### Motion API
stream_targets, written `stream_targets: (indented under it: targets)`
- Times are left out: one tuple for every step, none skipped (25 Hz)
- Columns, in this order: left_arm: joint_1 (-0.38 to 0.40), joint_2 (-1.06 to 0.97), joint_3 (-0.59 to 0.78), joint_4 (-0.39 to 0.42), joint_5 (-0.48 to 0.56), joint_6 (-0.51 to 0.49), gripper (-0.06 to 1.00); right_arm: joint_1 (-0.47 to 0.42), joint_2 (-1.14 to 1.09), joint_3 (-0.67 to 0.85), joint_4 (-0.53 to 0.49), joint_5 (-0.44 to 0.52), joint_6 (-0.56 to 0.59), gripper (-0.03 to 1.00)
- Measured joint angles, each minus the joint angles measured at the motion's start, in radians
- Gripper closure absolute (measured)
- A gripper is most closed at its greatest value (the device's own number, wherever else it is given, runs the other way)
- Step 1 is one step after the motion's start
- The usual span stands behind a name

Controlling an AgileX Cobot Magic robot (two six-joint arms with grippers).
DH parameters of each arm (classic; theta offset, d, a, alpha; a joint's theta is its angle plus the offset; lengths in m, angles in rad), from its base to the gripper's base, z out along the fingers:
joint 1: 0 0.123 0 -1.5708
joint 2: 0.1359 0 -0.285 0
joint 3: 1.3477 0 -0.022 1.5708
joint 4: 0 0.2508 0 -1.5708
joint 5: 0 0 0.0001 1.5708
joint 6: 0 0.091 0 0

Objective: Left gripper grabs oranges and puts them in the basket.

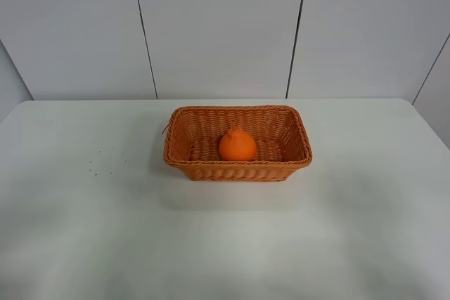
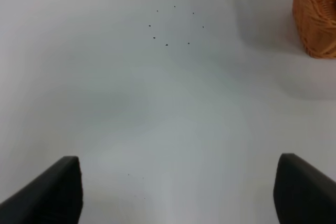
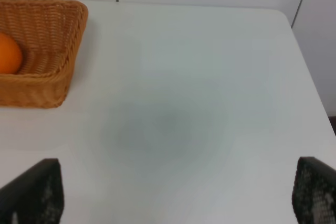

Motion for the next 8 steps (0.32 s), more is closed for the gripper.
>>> stream_targets:
  targets:
    - [0.0,0.0,0.0,0.0,0.0,-0.001,0.1,0.0,0.0,0.0,0.0,0.0,0.0,0.27]
    - [0.0,0.0,0.0,0.0,0.0,-0.001,0.1,0.0,0.0,0.0,0.0,0.0,0.0,0.27]
    - [0.0,0.0,0.0,0.0,0.0,-0.001,0.1,0.0,0.0,0.0,0.0,0.0,0.0,0.27]
    - [0.0,0.0,0.0,0.0,0.0,-0.001,0.1,0.0,0.0,0.0,0.0,0.0,0.0,0.27]
    - [0.0,0.0,0.0,0.0,0.0,-0.001,0.1,0.0,0.0,0.0,0.0,0.0,0.0,0.27]
    - [0.0,0.0,0.0,0.0,0.0,-0.001,0.1,0.0,0.0,0.0,0.0,0.0,0.0,0.27]
    - [0.0,0.0,0.0,0.0,0.0,-0.001,0.1,0.0,0.0,0.0,0.0,0.0,0.0,0.27]
    - [0.0,0.0,0.0,0.0,0.0,-0.001,0.1,0.0,0.0,0.0,0.0,0.0,0.0,0.27]
